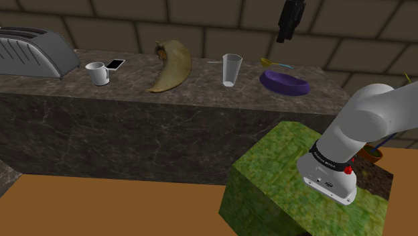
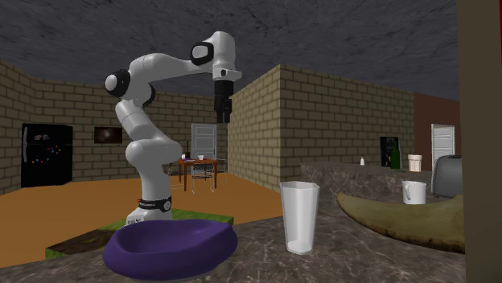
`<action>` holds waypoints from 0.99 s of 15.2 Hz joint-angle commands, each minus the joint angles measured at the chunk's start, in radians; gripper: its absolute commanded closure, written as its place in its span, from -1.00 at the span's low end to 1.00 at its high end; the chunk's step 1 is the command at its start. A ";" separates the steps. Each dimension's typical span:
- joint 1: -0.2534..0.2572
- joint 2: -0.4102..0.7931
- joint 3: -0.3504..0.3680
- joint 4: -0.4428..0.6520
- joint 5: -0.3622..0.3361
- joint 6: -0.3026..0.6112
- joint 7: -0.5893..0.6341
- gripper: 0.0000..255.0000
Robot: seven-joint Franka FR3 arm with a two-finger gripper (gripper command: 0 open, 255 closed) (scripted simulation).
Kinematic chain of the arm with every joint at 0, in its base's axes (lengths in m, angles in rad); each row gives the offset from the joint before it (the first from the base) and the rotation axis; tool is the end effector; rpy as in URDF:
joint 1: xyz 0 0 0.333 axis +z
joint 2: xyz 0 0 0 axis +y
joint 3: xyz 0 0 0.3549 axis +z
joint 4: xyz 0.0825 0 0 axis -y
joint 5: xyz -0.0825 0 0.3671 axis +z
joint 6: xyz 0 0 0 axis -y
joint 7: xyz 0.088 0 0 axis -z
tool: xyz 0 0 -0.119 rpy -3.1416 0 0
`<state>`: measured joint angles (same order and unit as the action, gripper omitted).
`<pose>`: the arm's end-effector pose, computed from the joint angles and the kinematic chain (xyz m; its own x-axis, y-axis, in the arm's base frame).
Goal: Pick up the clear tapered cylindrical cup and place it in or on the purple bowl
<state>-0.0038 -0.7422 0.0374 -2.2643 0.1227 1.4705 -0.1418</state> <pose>0.2647 0.0293 0.6276 0.9839 0.1749 -0.0372 0.1703 -0.9799 -0.1034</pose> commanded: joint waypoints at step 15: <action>-0.045 0.405 -0.137 0.100 -0.050 0.307 -0.201 -1.00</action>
<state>-0.0467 -0.3737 -0.0900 -2.1815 0.0726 1.7572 -0.3272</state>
